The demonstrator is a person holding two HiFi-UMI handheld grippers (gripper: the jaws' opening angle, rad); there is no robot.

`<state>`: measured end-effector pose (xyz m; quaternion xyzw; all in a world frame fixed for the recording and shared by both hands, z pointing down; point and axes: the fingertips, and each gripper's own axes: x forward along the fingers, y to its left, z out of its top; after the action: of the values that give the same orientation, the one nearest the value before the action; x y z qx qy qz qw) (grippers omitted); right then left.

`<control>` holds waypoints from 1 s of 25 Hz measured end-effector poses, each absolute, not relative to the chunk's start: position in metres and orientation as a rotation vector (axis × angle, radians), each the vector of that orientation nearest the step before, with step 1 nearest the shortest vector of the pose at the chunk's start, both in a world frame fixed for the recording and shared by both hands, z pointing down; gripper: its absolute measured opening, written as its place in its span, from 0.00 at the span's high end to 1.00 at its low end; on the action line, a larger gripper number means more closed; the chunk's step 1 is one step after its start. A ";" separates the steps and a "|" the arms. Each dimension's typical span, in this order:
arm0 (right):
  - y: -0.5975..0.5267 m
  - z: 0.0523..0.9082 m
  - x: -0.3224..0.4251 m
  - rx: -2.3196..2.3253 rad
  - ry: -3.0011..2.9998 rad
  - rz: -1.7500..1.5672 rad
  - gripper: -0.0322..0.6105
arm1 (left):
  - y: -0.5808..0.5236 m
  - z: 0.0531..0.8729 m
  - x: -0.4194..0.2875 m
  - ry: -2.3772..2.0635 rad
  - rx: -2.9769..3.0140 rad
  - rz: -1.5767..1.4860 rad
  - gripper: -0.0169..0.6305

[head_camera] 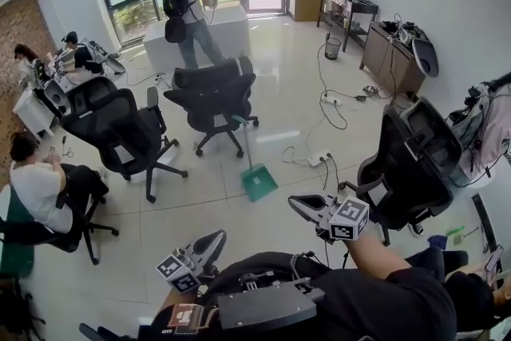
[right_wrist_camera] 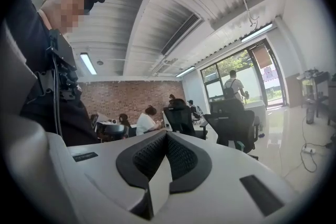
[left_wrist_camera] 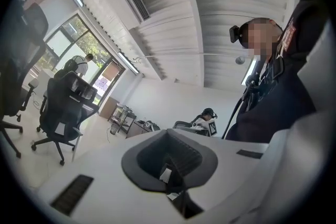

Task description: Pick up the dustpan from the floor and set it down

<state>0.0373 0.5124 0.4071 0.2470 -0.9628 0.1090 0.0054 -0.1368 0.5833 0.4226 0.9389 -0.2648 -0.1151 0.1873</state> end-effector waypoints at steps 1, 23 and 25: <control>0.525 0.409 0.021 0.788 -3.010 0.368 0.92 | 0.599 0.427 -0.155 -0.743 2.632 -0.315 0.96; 0.595 0.401 -0.003 0.663 -2.971 0.312 0.92 | 0.671 0.404 -0.157 -0.739 2.617 -0.368 0.96; 0.586 0.401 0.010 0.663 -2.978 0.309 0.92 | 0.662 0.403 -0.146 -0.756 2.620 -0.376 0.96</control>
<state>0.0097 0.5865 0.4006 0.2162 -0.9704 0.1006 0.0377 -0.1464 0.6620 0.4029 0.9339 -0.2696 -0.1339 0.1931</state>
